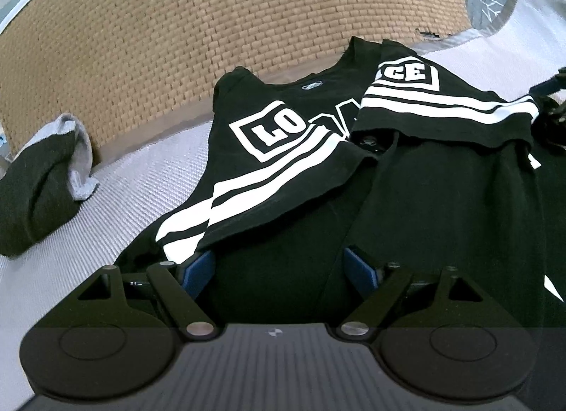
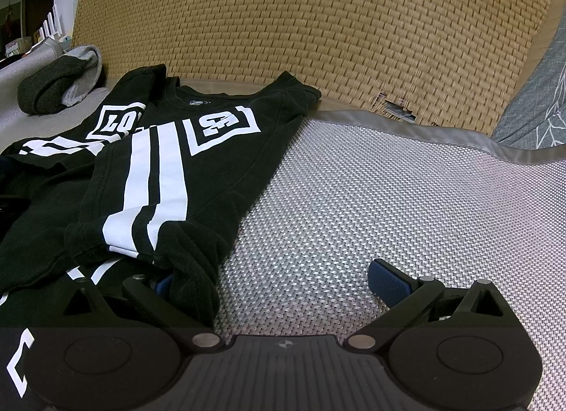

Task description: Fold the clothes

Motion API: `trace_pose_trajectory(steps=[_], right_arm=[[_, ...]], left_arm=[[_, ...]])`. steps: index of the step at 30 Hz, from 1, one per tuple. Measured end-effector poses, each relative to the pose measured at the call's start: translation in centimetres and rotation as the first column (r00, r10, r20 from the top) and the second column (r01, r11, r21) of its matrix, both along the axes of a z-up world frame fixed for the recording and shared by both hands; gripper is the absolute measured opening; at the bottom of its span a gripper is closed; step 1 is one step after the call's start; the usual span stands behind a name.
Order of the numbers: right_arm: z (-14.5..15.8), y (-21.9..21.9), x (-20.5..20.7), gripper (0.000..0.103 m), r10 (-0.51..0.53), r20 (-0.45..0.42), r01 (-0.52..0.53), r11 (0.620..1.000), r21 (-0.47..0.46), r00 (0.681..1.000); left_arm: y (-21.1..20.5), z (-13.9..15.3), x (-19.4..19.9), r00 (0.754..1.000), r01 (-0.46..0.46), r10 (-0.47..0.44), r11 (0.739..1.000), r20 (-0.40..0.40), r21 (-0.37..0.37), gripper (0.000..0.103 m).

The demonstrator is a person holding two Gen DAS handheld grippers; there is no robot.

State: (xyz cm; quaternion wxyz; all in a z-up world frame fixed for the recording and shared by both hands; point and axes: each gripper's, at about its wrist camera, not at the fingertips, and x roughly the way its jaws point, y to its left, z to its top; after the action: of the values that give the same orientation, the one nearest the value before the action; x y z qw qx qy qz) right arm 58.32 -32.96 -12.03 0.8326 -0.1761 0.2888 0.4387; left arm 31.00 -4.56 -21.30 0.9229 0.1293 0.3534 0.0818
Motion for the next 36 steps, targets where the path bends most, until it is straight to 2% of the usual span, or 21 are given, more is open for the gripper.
trace_pose_trajectory(steps=[8, 15, 26, 36], right_arm=[[0.0, 0.0, 0.0, 0.103, 0.0, 0.0, 0.0, 1.0, 0.0, 1.0], [0.0, 0.0, 0.0, 0.103, 0.0, 0.0, 0.0, 1.0, 0.0, 1.0], [0.0, 0.0, 0.0, 0.103, 0.0, 0.0, 0.0, 1.0, 0.0, 1.0], [0.1, 0.0, 0.0, 0.103, 0.0, 0.0, 0.0, 1.0, 0.0, 1.0]], left_arm=[[0.0, 0.1, 0.4, 1.0, 0.013, -0.013, 1.0, -0.019, 0.0, 0.083], [0.5, -0.2, 0.3, 1.0, 0.01, -0.009, 0.999, 0.003, -0.037, 0.084], [0.9, -0.4, 0.4, 0.999, 0.042, -0.041, 0.999, 0.01, -0.024, 0.082], [1.2, -0.5, 0.3, 0.999, 0.041, -0.04, 0.998, 0.026, -0.046, 0.081]])
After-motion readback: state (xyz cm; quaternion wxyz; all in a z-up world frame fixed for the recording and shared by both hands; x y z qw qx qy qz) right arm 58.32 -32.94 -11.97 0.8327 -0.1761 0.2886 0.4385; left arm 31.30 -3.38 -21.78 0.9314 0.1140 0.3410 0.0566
